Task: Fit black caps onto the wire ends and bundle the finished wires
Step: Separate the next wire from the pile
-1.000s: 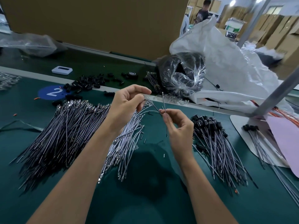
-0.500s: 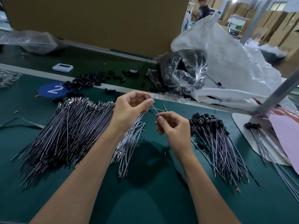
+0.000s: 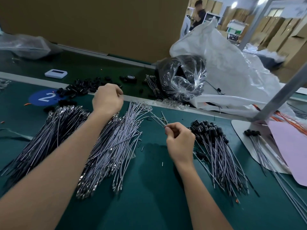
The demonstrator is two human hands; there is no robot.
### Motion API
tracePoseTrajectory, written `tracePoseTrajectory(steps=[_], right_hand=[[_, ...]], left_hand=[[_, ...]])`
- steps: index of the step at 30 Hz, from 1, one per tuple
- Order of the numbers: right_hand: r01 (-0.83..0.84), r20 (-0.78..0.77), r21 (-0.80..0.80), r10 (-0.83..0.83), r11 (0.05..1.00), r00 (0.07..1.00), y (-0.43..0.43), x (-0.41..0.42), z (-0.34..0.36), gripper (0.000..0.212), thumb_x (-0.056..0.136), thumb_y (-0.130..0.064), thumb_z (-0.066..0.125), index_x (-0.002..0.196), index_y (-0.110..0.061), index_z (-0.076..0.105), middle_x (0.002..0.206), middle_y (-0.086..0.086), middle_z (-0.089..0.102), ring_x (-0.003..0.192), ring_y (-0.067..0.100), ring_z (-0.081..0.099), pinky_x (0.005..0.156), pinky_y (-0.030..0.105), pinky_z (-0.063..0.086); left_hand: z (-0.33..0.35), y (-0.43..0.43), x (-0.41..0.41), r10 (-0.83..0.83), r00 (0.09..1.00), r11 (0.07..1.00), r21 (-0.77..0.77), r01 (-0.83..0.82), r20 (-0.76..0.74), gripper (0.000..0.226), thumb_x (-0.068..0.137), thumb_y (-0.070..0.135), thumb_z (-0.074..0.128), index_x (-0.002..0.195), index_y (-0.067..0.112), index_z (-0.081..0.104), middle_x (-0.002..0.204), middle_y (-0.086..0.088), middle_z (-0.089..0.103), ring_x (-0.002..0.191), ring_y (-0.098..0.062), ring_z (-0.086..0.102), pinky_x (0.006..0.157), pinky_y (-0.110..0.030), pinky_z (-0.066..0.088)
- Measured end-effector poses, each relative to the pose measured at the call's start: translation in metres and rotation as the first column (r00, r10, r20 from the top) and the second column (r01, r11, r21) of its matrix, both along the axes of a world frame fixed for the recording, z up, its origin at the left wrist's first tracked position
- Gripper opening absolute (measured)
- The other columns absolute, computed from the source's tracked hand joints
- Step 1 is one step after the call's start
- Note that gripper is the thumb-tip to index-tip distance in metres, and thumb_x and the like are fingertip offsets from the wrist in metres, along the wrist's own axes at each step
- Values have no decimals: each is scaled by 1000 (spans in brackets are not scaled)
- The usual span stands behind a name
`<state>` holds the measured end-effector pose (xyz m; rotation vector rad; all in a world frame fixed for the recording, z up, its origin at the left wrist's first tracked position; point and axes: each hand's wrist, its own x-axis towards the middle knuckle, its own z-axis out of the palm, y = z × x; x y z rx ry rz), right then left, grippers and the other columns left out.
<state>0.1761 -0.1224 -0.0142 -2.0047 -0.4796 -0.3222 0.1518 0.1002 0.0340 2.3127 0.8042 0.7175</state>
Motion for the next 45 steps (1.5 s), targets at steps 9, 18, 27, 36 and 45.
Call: tracePoseTrajectory(steps=[9,18,27,36,45], right_hand=[[-14,23,-11,14,1000,1000,-1,-1,-1,11,89,-2,65,87,-10,71,74,-3,65,66,-1,57,62,5,42],[-21,0,2,21,1000,1000,0,-2,-1,10,89,-3,65,87,-10,71,71,-7,63,63,-2,55,60,5,40],[-19,-11,14,19,1000,1000,1,-2,-2,11,89,-3,65,85,-12,71,69,-9,63,61,-2,55,60,6,40],[-14,-13,45,14,999,1000,1,0,-2,10,89,-4,65,86,-11,71,70,-10,63,63,-4,57,60,5,41],[-2,88,99,-7,995,996,-1,-5,8,7,91,-10,65,87,-16,69,81,-8,65,81,12,61,75,19,47]], left_hand=[[-18,31,35,-36,954,996,70,59,-297,16,88,0,60,100,-2,71,99,-18,68,89,-35,63,83,-44,56],[-13,37,39,-50,953,999,-19,46,-297,13,87,3,61,95,-2,69,100,-19,68,82,-30,60,79,-41,55],[-11,45,37,70,971,948,-288,-137,-230,22,84,11,74,85,-3,57,78,-12,58,59,-18,54,49,-30,52],[-10,38,29,52,999,964,-260,-47,11,19,81,-4,71,97,7,76,105,-15,70,98,-26,64,96,-36,52],[0,-18,-32,-171,892,624,-654,427,419,20,86,-4,64,88,12,75,90,-10,74,85,-20,73,72,-22,59]])
